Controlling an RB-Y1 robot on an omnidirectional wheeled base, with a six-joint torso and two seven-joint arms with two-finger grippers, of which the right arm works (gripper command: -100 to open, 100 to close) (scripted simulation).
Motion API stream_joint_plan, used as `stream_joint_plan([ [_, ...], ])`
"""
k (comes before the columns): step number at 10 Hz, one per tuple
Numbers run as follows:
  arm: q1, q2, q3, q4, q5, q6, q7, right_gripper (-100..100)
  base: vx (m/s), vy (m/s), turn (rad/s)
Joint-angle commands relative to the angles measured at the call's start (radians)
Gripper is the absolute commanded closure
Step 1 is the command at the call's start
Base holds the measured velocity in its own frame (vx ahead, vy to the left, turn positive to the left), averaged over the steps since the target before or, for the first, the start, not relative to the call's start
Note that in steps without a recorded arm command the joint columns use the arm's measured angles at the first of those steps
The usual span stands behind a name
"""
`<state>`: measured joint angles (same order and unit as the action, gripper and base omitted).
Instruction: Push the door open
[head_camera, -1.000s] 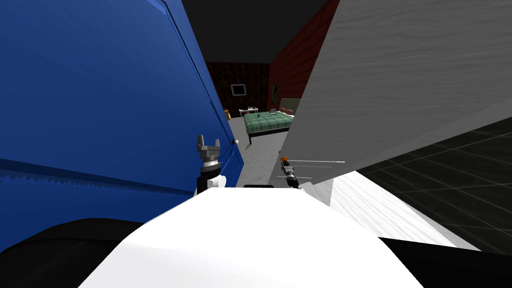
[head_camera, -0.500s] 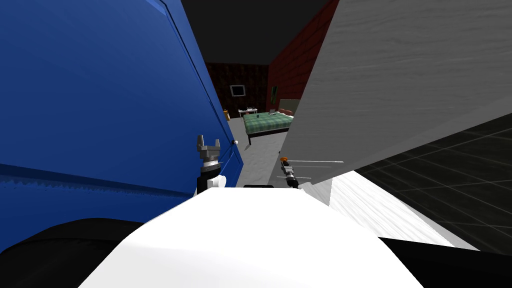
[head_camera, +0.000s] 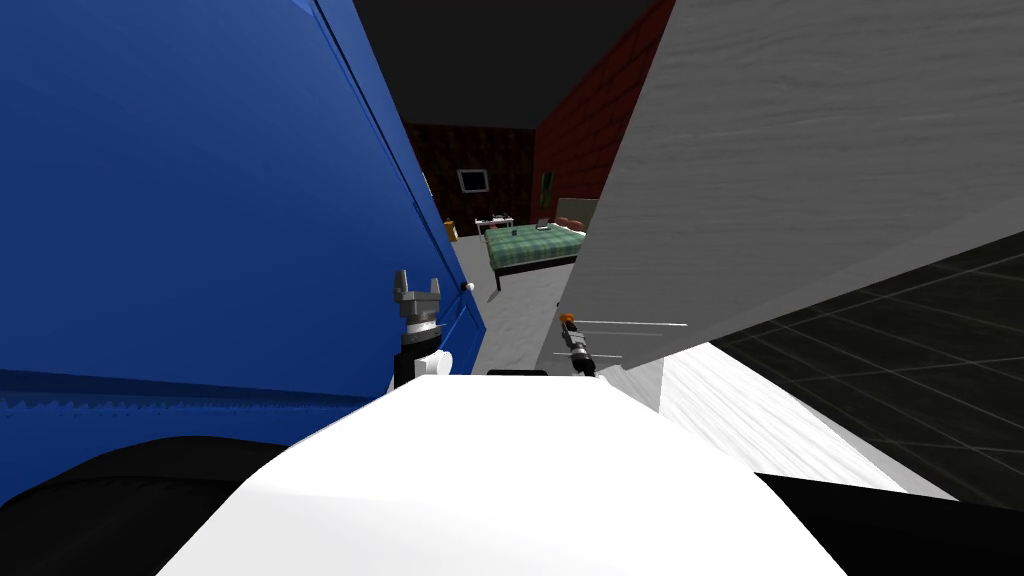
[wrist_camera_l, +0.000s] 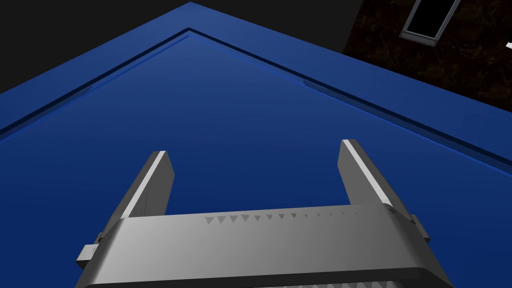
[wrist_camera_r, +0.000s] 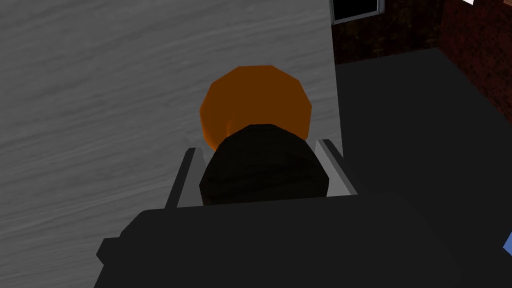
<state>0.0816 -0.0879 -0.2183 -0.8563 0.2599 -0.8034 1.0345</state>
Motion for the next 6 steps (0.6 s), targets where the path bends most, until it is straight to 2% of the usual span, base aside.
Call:
stream_joint_plan([
  [1,-0.007,-0.004,-0.003,0.003,-0.008,-0.005,-0.031,100,0.041,0.004,-0.019],
  [6,-0.02,-0.007,0.015,0.015,-0.045,-0.006,-0.163,100,0.041,0.002,-0.037],
])
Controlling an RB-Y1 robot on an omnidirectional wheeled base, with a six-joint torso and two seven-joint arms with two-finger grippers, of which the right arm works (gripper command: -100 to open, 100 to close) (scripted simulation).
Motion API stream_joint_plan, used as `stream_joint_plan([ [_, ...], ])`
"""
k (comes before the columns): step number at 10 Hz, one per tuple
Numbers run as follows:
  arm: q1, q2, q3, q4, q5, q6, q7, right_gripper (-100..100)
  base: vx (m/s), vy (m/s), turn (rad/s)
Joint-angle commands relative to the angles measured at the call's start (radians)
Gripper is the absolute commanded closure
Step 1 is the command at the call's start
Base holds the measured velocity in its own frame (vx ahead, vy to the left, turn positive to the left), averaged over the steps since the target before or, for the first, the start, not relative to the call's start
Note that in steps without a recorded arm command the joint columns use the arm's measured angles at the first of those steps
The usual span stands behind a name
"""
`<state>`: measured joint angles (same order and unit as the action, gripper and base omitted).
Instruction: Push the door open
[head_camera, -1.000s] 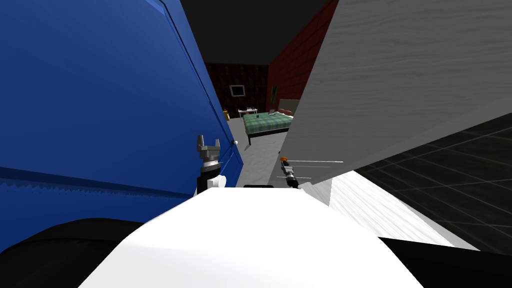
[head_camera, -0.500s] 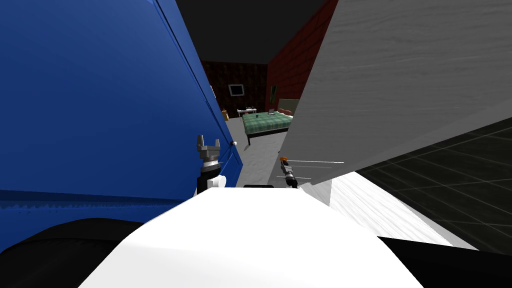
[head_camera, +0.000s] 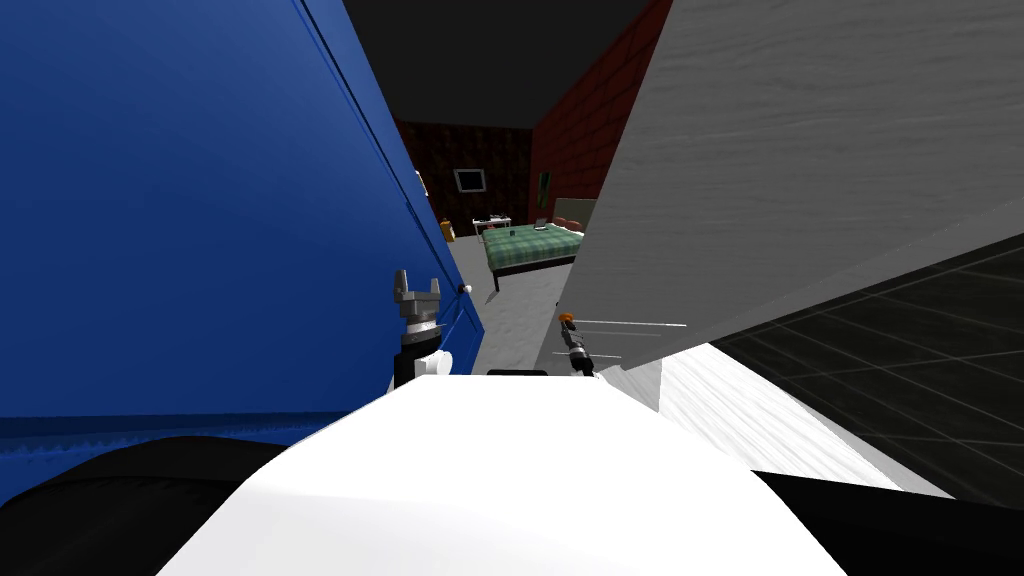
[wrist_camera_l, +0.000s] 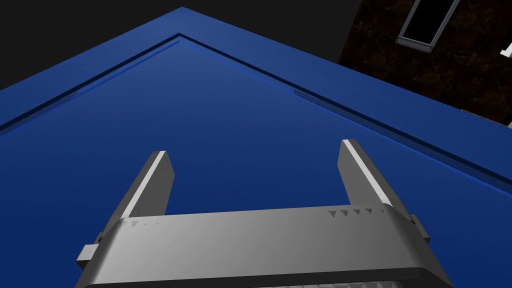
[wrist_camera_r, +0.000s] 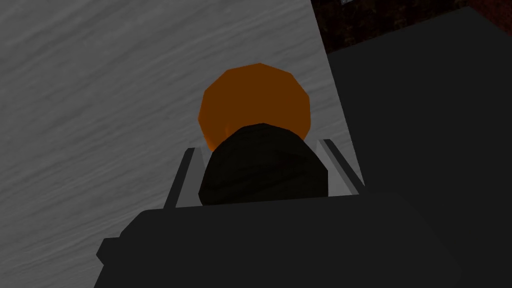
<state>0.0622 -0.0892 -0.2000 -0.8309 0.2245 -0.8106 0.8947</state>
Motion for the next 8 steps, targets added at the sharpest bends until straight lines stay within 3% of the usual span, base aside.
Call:
stream_joint_plan([
  [1,-0.001,-0.006,-0.003,-0.01,-0.009,0.001,-0.035,100,0.045,0.007,-0.014],
  [8,-0.021,-0.009,0.025,0.01,-0.066,-0.001,-0.217,100,0.046,0.003,-0.037],
])
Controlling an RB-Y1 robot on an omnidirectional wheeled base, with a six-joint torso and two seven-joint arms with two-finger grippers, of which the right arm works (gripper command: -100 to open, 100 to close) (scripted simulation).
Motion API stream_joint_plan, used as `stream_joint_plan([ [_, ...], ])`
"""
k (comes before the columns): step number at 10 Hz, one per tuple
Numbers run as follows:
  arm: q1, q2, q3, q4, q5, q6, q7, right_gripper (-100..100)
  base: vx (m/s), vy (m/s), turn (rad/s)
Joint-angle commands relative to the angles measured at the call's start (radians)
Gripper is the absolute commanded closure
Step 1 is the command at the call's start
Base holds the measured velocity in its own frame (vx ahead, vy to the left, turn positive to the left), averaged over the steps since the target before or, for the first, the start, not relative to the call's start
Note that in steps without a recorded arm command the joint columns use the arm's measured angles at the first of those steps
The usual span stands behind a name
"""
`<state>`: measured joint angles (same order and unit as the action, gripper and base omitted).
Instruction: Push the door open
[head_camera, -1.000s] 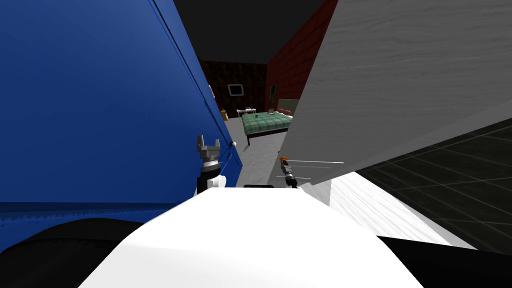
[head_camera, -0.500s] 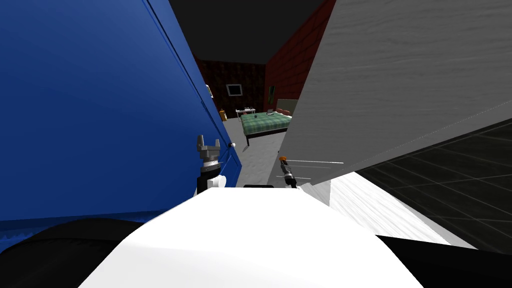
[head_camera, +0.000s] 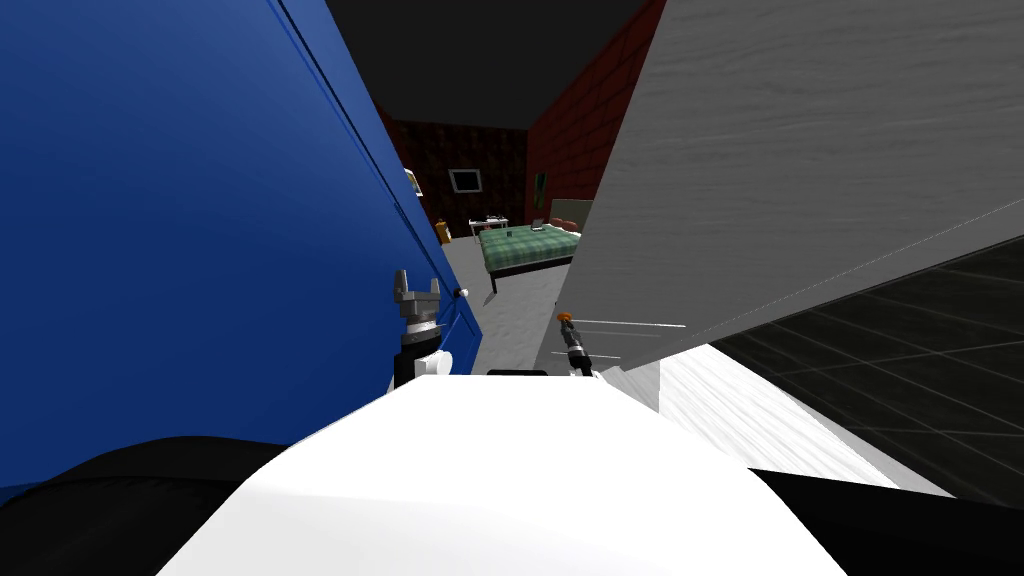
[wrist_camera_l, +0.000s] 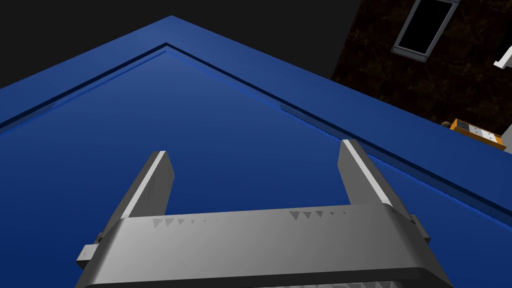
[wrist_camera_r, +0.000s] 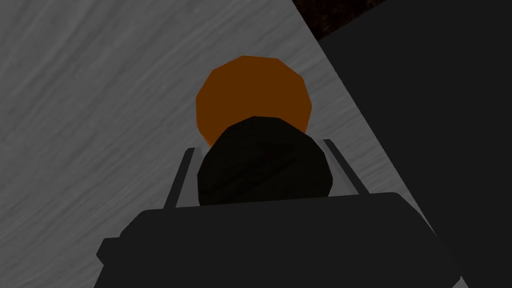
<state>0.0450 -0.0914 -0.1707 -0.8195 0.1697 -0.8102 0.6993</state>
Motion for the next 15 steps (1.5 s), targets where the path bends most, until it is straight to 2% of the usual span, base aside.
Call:
stream_joint_plan([
  [1,-0.004,-0.006,-0.004,-0.001,-0.011,-0.002,-0.04,100,0.048,0.0,-0.023],
  [7,-0.023,-0.008,0.021,0.017,-0.063,-0.004,-0.197,100,0.051,0.002,-0.044],
  [8,-0.023,-0.008,0.021,0.017,-0.063,-0.004,-0.205,100,0.043,0.001,-0.021],
  [9,-0.028,-0.008,0.028,0.022,-0.077,-0.004,-0.243,100,0.042,0.009,-0.059],
  [10,-0.028,-0.008,0.028,0.022,-0.077,-0.004,-0.246,100,0.038,0.006,-0.019],
  [14,-0.043,-0.008,0.049,0.037,-0.119,-0.006,-0.365,100,0.062,0.002,-0.052],
  [15,-0.043,-0.008,0.049,0.037,-0.119,-0.006,-0.371,100,0.044,0.003,-0.025],
])
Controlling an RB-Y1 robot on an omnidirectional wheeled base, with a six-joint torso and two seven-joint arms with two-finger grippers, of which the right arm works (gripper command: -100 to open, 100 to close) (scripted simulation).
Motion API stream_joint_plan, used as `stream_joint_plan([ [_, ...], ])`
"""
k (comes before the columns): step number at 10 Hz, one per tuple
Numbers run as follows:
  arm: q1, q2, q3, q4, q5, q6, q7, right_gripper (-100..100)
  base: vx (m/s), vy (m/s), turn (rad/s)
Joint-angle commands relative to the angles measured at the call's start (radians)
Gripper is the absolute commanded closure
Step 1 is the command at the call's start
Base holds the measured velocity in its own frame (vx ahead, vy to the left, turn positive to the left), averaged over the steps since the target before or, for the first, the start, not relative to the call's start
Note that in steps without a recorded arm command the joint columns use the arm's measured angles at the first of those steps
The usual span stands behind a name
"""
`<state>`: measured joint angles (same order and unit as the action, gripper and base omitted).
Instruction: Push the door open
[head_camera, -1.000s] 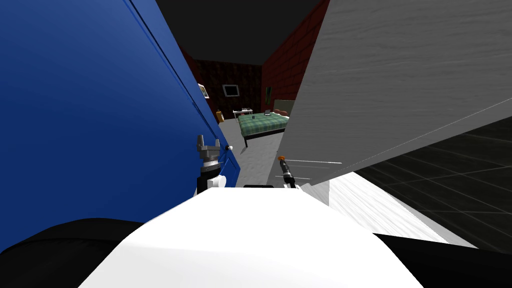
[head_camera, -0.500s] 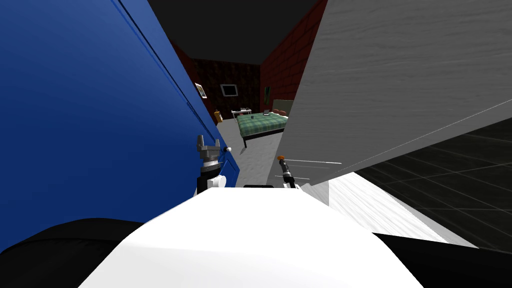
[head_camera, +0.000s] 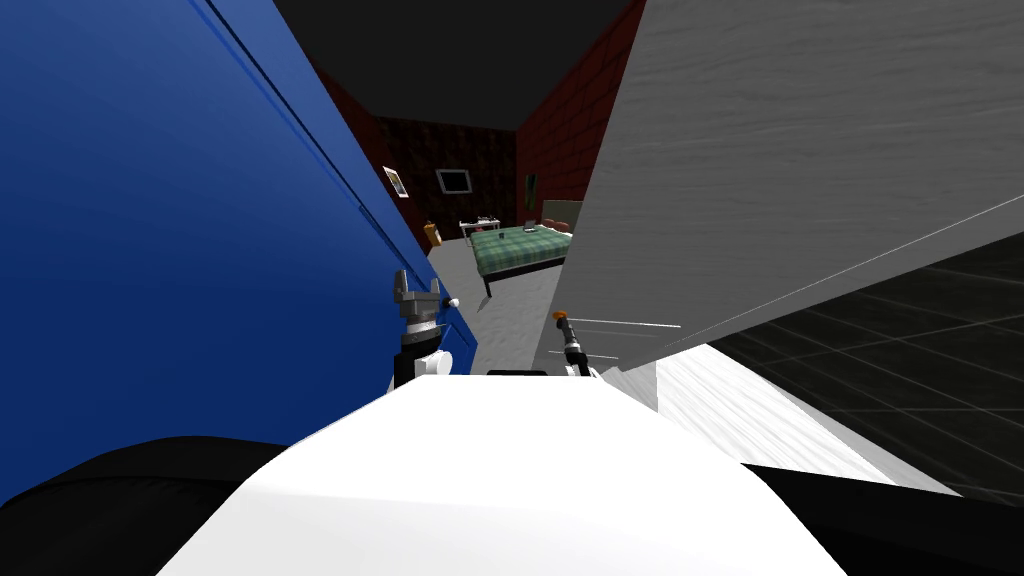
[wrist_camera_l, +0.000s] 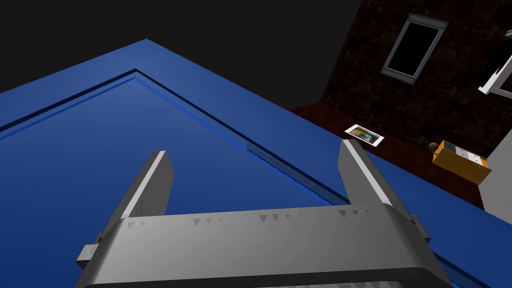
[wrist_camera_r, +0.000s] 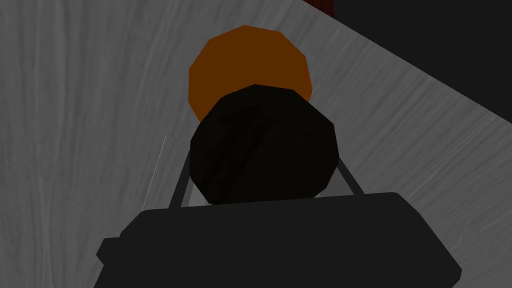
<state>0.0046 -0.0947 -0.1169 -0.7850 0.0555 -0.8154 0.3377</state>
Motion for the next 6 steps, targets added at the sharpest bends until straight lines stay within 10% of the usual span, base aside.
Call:
stream_joint_plan([
  [1,-0.008,-0.005,0.003,0.007,-0.019,-0.002,-0.05,100,0.047,0.002,-0.066],
  [6,-0.024,-0.004,0.025,0.023,-0.064,-0.003,-0.174,100,0.056,0.004,-0.049],
])
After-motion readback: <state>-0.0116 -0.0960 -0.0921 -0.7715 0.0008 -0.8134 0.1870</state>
